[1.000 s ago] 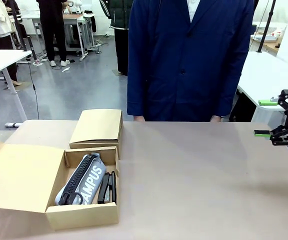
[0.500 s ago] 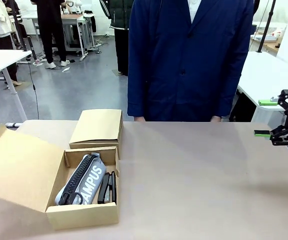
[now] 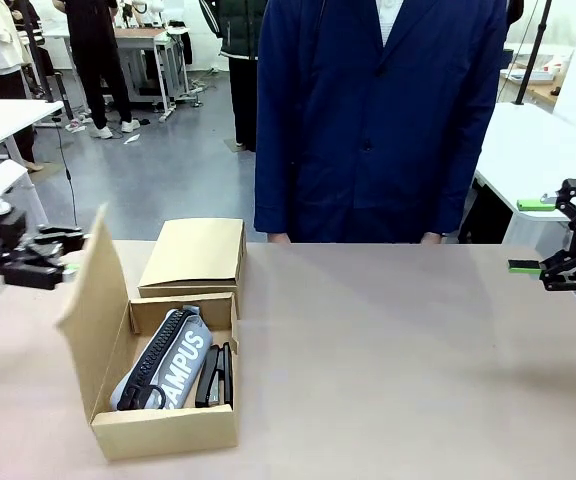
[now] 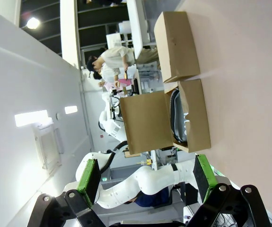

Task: Place items inside the box.
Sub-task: Close the lid of the Mailer Box closest to the robot.

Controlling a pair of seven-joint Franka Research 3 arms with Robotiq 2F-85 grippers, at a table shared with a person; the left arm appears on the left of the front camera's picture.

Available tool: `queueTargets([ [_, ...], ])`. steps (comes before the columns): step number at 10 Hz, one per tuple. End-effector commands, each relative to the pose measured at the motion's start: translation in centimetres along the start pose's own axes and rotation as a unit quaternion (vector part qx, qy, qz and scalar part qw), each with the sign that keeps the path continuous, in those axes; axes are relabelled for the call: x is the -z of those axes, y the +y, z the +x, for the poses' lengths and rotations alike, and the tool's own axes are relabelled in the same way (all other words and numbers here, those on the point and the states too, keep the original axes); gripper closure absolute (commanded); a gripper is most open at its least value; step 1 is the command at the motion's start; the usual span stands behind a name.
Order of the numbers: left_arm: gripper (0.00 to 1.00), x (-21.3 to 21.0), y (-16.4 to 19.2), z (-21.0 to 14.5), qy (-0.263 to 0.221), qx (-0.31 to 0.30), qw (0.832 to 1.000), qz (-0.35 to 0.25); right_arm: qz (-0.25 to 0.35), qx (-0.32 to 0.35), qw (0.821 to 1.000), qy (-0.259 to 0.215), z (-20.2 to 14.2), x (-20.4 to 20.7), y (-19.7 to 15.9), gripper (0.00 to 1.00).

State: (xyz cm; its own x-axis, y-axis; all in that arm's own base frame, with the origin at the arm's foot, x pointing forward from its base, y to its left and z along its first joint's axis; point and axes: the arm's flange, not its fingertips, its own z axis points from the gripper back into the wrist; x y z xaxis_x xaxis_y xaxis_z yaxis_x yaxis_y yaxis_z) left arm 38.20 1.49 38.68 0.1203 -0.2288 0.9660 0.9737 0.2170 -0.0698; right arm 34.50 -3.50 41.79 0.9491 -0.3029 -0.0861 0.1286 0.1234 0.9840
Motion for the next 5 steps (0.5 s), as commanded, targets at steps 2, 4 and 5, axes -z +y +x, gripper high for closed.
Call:
queueTargets([
  [2,0.00,8.2,-10.9,-4.1,0.012,-0.015,1.000,-0.013,0.006,0.009,1.000,-0.007,0.1,0.2,0.4,0.00],
  [4,0.00,10.3,-13.1,-5.8,0.042,-0.022,0.998,-0.049,0.006,0.009,1.000,-0.007,0.1,0.2,0.4,0.00],
  [5,0.00,10.5,-13.4,-5.8,0.033,-0.026,0.998,-0.049,0.006,0.009,1.000,-0.007,0.1,0.2,0.4,0.00],
])
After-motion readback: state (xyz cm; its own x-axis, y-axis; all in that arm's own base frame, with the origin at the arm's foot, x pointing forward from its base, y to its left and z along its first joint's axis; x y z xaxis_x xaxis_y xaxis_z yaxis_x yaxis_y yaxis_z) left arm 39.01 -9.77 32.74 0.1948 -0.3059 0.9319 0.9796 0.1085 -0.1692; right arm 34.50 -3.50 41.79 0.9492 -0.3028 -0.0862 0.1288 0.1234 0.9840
